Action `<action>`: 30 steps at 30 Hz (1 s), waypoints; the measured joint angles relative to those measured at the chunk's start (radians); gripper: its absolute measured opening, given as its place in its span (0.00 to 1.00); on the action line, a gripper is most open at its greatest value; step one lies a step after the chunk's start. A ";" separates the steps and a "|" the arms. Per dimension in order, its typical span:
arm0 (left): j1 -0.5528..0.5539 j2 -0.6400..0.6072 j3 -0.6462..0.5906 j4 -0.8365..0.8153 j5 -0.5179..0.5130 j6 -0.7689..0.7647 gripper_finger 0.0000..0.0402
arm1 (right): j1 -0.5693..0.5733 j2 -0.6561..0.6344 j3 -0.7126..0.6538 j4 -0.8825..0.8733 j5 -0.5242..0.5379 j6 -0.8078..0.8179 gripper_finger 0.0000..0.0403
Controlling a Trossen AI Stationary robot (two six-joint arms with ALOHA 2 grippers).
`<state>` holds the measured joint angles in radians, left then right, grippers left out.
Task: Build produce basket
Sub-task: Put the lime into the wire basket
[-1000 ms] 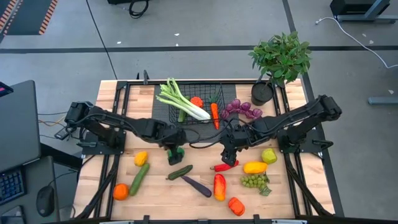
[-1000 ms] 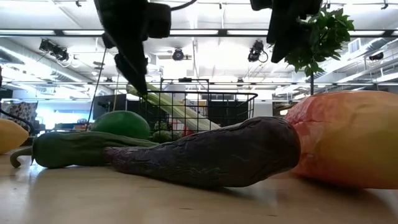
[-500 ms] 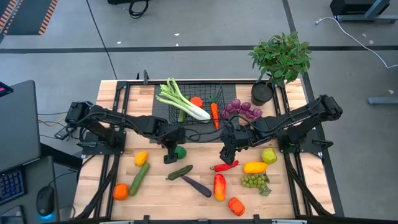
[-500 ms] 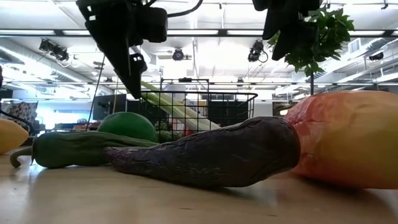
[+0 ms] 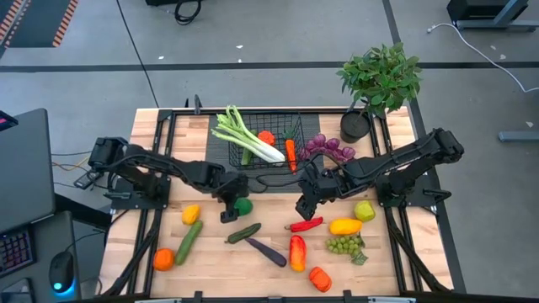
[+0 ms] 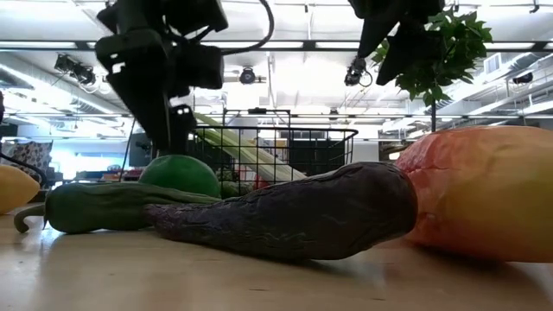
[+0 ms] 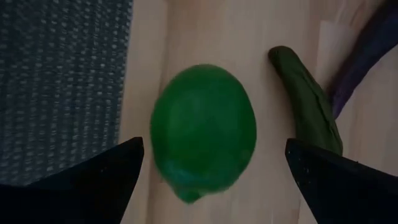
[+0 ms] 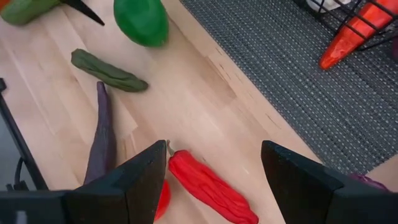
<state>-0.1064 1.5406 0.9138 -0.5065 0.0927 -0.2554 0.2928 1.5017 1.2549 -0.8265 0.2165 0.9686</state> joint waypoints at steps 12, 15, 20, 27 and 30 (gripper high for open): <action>-0.017 0.010 -0.053 0.064 -0.024 -0.175 1.00 | -0.028 0.001 0.000 0.000 -0.035 -0.110 0.66; -0.026 0.042 -0.054 0.102 -0.024 -0.179 1.00 | -0.031 0.001 0.000 0.001 -0.042 -0.139 0.66; -0.053 0.126 -0.048 0.160 -0.020 -0.211 1.00 | -0.039 0.001 0.000 -0.005 -0.058 -0.237 0.66; -0.066 0.153 -0.012 0.122 -0.015 -0.309 0.97 | -0.053 0.001 0.000 -0.019 -0.096 -0.263 0.66; -0.067 0.153 0.023 0.080 -0.013 -0.311 0.91 | -0.052 0.001 0.000 -0.021 -0.102 -0.266 0.66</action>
<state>-0.1730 1.6932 0.9373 -0.4265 0.0801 -0.5663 0.2409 1.5028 1.2549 -0.8475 0.1146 0.7025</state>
